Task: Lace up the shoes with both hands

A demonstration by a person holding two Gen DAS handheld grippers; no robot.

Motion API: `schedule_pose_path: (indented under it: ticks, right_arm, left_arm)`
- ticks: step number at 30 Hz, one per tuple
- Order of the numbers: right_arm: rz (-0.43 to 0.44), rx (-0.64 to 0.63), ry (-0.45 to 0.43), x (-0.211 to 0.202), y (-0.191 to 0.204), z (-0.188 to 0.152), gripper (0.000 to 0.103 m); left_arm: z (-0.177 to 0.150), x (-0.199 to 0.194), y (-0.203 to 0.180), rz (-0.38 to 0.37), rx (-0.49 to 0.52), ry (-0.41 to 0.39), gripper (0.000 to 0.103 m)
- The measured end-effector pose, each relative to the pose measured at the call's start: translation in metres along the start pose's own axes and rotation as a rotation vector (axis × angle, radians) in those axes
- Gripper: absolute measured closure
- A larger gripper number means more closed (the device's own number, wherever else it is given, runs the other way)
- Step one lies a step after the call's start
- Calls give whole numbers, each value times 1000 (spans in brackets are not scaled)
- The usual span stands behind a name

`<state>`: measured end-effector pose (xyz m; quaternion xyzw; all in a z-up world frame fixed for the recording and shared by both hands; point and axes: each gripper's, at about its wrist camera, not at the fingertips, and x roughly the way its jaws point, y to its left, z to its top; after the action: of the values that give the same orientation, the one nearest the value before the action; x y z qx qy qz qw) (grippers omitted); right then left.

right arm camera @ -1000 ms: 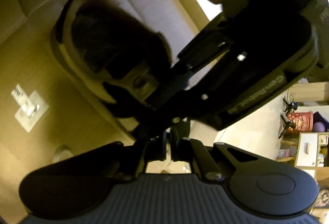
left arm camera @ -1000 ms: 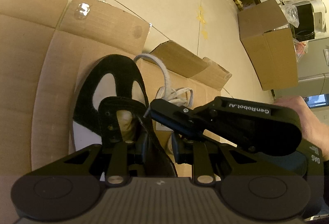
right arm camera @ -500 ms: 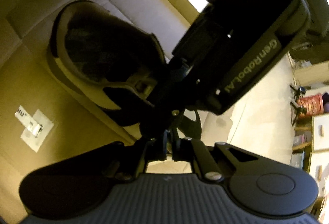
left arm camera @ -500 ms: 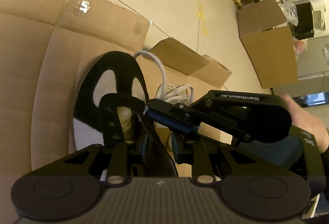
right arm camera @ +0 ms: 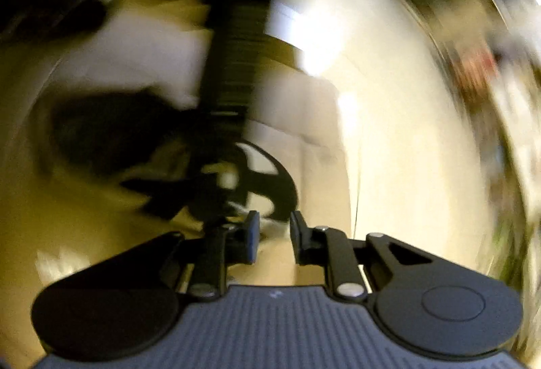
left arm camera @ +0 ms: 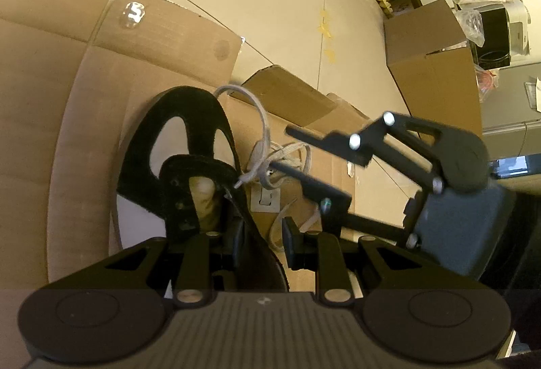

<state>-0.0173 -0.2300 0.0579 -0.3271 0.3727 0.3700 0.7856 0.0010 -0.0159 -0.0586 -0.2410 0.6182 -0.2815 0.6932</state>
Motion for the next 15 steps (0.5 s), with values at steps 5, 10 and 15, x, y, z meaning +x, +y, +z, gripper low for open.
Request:
schedule_pose_path:
  ticks: [5, 10, 15]
  right_arm:
    - [146, 517, 29, 37, -4, -4, 82]
    - [221, 756, 60, 63, -6, -10, 82]
    - [261, 949, 68, 100, 6, -13, 101]
  left_arm:
    - [-1, 0, 1, 0, 3, -2, 79]
    - [-2, 0, 0, 4, 14, -3, 79]
    - [-3, 0, -2, 8, 24, -9, 79]
